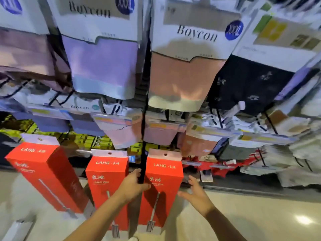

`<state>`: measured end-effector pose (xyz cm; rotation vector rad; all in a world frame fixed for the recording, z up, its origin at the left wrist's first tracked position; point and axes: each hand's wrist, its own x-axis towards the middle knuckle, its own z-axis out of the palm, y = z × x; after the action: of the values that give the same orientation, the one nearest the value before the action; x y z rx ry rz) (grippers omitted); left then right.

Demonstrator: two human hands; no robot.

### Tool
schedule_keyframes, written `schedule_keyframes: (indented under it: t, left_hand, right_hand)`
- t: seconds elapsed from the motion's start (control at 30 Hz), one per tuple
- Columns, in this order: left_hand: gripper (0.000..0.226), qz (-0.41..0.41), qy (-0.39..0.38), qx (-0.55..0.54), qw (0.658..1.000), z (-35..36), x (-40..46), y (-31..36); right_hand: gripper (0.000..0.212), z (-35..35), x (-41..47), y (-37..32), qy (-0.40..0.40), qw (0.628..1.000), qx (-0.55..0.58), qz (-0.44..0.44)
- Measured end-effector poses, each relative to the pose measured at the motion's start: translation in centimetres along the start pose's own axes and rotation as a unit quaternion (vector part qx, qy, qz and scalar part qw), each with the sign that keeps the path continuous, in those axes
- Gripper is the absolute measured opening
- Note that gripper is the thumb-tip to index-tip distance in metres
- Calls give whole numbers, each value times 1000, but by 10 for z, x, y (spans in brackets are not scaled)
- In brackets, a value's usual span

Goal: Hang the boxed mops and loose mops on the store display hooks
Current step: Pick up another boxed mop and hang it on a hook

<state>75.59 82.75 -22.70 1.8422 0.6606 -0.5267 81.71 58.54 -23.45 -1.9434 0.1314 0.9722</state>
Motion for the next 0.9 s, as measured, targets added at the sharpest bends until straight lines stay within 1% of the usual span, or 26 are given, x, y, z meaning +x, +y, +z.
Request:
schedule_keyframes:
  t: [0.13, 0.23, 0.3, 0.37, 0.43, 0.53, 0.6, 0.73, 0.9]
  left_hand:
    - [91, 22, 11, -18, 1000, 9, 36, -2]
    - [95, 37, 16, -29, 999, 13, 54, -4]
    - [97, 52, 11, -28, 998, 16, 62, -6]
    - [92, 63, -8, -35, 997, 19, 66, -8]
    - [77, 84, -18, -54, 995, 23, 67, -13]
    - [73, 108, 21, -60, 992, 29, 63, -22]
    - [76, 112, 25, -33, 993, 29, 57, -26]
    - [95, 109, -7, 45, 993, 24, 47, -31]
    - [95, 111, -26, 64, 991, 22, 38, -38]
  right_hand:
    - [94, -1, 35, 5, -9, 1000, 2, -12]
    - [98, -1, 53, 8, -23, 999, 5, -23]
    - [96, 2, 61, 10, -35, 999, 5, -31]
    - [89, 7, 66, 10, -43, 998, 18, -48]
    - [83, 12, 69, 13, -25, 997, 48, -56]
    - [87, 13, 66, 18, 15, 996, 57, -60]
    - [92, 14, 62, 23, 18, 997, 36, -72]
    - [93, 16, 55, 32, 32, 997, -1, -76]
    - [96, 19, 47, 43, 18, 998, 21, -55]
